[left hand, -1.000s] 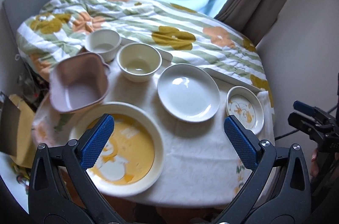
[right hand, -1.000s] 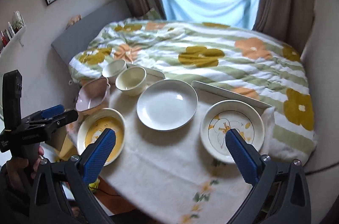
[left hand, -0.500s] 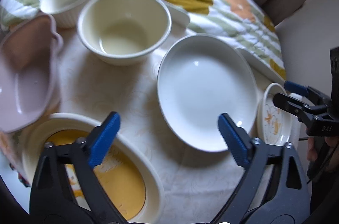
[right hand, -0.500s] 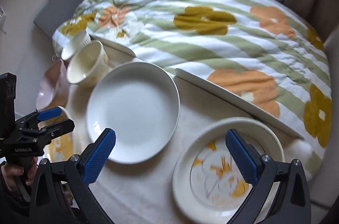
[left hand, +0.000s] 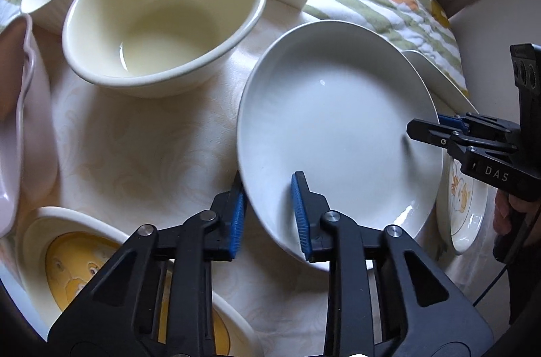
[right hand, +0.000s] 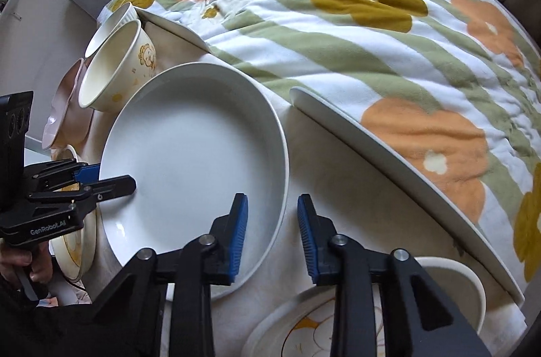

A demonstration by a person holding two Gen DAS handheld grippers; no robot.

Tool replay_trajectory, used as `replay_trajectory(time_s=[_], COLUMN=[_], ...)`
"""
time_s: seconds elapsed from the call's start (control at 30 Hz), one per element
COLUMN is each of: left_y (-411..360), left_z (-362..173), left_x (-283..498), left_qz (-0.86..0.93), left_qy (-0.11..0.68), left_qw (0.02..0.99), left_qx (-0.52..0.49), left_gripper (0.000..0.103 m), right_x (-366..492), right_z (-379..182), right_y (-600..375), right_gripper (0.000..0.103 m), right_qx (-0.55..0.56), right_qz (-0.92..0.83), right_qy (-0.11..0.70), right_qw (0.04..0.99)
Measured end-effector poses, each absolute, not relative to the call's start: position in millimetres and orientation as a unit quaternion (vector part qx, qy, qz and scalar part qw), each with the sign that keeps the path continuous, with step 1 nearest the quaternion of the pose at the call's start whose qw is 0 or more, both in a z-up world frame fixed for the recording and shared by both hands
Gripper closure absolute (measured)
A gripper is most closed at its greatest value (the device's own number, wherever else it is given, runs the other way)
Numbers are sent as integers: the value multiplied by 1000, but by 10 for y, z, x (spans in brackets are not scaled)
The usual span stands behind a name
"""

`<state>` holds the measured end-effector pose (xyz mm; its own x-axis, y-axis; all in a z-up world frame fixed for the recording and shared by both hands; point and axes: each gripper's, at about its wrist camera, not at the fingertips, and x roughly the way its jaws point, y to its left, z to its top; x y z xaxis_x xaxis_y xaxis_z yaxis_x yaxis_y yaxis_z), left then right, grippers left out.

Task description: Organize plates and bowls

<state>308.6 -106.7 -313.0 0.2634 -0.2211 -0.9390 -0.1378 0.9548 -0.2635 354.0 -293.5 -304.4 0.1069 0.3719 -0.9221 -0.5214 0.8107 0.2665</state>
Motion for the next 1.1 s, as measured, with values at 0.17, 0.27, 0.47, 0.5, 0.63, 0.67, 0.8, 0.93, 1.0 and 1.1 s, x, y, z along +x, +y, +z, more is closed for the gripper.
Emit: replay_trajectory(time_s=[0.17,0.27,0.47,0.5,0.63,0.67,0.8,0.93,1.0,1.1], left_y=[-1046,-1029,-994,-996,-997,-996,-988,-947,-896,-793], left_z=[-3132,-3132,-3057,-3033,-2893,-2847,-2623,-2424,-2323,-2214], left_x=[3106,3097,3030,3020,2941,2909,2741,2509,2333,2050], left_qz=[-27,-28,-35,-36,-40,-42,-49,-55,-58,-64], left_qy=[604,601,592,589,579,576,560,547,540,537], left_qw=[782,784,792,794,802,805,817,827,832,834], left_qx=[-153,-152,-148,-146,-139,-138,-126,-116,-109,-110], left_gripper=[82,82,82,82,82,82,82,82,82,82], right_x=[3557,3562,3492,3476,3371,3340,3155,2858,2681,2373], right_z=[-3070,-3073,-3023,-3002,-2902,-2881,-2750,-2595,-2525,-2428], right_y=[-2917,-2923,-2965,-2981,-3008,-3013,-3019,-2990,-2969,-2931], right_gripper=[86,86,86,86,86,86,86,86,86,86], right_qx=[-53,-48,-39,-35,-26,-25,-17,-14,-10,10], right_qz=[309,312,317,317,314,314,310,302,299,288], right_qy=[598,597,587,584,576,575,569,567,566,572], right_qw=[738,737,744,747,754,755,762,766,768,768])
